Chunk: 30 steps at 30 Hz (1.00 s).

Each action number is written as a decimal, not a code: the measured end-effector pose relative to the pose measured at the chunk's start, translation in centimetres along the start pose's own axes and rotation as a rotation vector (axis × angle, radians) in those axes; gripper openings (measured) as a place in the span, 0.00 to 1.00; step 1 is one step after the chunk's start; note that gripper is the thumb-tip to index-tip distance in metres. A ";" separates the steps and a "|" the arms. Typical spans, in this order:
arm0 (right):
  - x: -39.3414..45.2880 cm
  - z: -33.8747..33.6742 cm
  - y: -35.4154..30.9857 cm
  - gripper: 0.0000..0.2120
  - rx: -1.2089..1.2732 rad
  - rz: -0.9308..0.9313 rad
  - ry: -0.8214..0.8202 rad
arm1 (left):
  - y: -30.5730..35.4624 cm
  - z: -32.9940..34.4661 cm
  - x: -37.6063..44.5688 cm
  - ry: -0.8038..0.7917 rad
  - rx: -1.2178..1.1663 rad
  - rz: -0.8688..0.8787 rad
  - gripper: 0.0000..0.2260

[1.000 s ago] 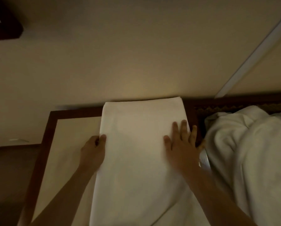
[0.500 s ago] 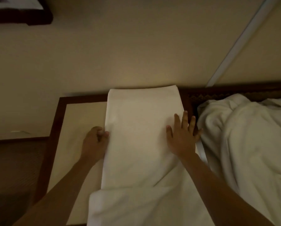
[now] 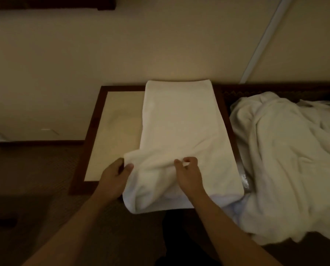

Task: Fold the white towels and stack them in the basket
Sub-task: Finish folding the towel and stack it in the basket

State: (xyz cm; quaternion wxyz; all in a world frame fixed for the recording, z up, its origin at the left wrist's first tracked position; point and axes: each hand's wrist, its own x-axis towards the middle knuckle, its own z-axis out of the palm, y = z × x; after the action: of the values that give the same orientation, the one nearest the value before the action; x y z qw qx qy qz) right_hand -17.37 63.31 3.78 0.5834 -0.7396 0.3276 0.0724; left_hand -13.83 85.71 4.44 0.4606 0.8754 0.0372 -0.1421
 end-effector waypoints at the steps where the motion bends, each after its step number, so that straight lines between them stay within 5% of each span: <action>1: -0.8 -0.2 -0.4 0.21 0.060 0.055 -0.055 | 1.3 0.5 -1.5 0.032 -0.029 0.075 0.07; 6: -3.9 -3.9 -2.0 0.23 0.319 0.279 -0.284 | 7.7 4.5 -9.6 -0.192 0.176 0.497 0.09; 10: -6.0 -9.1 1.1 0.04 0.331 0.071 0.005 | 8.5 7.4 -15.1 -0.510 0.210 0.706 0.08; 13: -7.6 -12.8 4.7 0.06 0.329 0.068 0.170 | 4.3 9.0 -14.7 -0.549 0.018 0.521 0.07; 18: -5.0 -13.5 10.3 0.06 0.180 0.194 0.100 | -3.6 9.5 -10.2 0.132 -0.329 -0.256 0.06; 21: -4.2 -12.8 10.0 0.04 0.275 0.106 0.101 | -5.4 8.6 -6.6 0.106 -0.612 -0.583 0.18; 24: -3.7 -13.2 9.8 0.07 0.323 0.013 0.121 | -6.0 8.8 -5.1 0.037 -0.716 -0.676 0.16; 30: -2.9 -14.3 11.1 0.05 0.412 0.100 0.123 | -5.2 9.5 -4.8 0.028 -0.857 -0.578 0.19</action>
State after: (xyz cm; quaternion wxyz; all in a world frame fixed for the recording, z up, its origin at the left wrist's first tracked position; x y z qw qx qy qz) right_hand -29.86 50.24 0.54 0.6969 -0.5904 0.4069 -0.0126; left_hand -21.44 81.29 -3.45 0.7193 0.5637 0.3388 -0.2239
